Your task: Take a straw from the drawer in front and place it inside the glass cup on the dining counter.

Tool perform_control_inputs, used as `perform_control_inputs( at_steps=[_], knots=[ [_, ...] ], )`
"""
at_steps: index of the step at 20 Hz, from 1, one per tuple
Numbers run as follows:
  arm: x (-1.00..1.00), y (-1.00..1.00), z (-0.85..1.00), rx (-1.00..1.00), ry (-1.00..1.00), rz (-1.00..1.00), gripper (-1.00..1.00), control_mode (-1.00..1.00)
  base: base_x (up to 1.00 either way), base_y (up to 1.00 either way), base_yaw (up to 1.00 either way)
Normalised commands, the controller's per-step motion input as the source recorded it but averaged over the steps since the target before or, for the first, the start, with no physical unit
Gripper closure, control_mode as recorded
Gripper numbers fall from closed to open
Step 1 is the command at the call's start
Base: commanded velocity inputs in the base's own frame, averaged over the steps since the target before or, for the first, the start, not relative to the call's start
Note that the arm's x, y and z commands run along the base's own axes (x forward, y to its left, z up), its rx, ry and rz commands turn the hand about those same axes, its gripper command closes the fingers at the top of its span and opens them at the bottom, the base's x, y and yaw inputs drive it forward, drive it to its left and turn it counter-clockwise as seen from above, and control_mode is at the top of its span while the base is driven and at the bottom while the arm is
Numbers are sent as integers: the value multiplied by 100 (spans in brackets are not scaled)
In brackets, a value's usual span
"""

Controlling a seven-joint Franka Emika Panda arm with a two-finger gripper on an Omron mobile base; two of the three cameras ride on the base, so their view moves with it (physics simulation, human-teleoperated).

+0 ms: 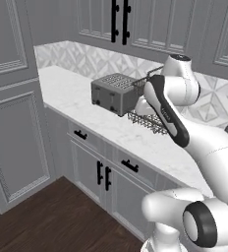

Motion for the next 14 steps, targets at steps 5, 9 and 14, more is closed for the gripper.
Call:
perform_control_inputs(
  at_steps=[5,9,14],
  knots=[
    [-4,0,0,0,0,-1,-100,-100,-1,-24,-13],
    [-40,46,0,-9,-11,0,-100,-100,0,0,0],
    [-17,87,-14,-22,-8,0,-100,-100,0,0,0]
  ],
)
